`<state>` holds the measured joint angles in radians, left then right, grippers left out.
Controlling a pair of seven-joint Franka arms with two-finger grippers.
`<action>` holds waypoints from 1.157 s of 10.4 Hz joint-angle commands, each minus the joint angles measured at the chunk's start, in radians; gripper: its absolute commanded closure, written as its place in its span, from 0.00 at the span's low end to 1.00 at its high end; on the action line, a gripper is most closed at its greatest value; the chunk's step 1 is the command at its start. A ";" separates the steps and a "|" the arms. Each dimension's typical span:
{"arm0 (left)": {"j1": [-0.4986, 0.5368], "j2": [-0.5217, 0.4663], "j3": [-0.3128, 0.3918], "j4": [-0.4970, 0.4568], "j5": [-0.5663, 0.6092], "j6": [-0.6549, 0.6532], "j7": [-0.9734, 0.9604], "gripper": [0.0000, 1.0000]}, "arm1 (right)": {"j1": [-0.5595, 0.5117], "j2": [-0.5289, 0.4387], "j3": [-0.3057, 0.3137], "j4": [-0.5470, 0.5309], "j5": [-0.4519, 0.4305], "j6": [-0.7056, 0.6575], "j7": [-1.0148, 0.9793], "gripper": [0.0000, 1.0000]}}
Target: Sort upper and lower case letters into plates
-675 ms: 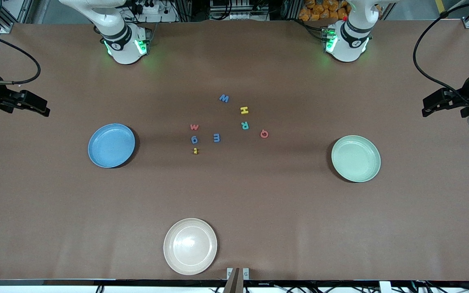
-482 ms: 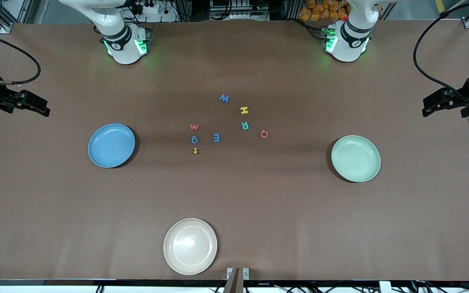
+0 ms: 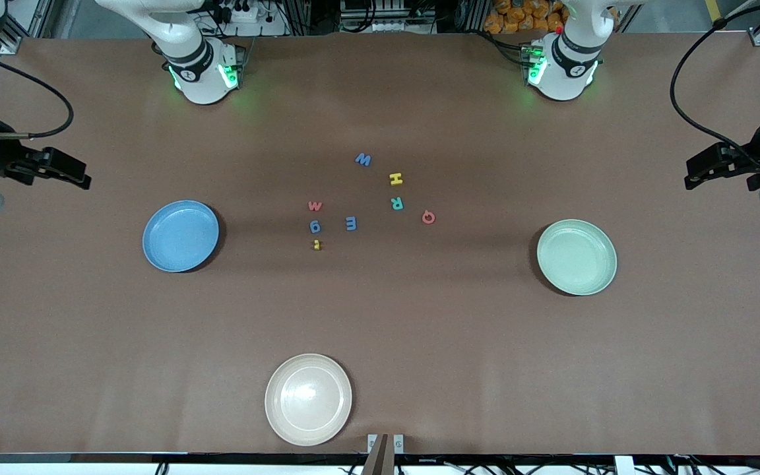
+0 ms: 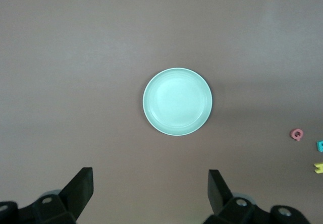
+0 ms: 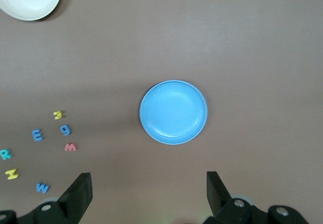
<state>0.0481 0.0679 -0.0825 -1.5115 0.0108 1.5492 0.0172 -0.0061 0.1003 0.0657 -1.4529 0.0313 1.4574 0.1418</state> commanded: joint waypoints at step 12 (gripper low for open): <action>-0.321 0.283 -0.230 -0.276 0.078 0.527 -0.777 0.00 | 0.159 0.278 0.288 -0.300 -0.107 0.584 0.580 0.00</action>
<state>-0.2173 0.2732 -0.3179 -1.7984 0.0392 2.0198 -0.6395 0.1392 0.3108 0.3191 -1.7476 -0.0027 1.9963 0.6256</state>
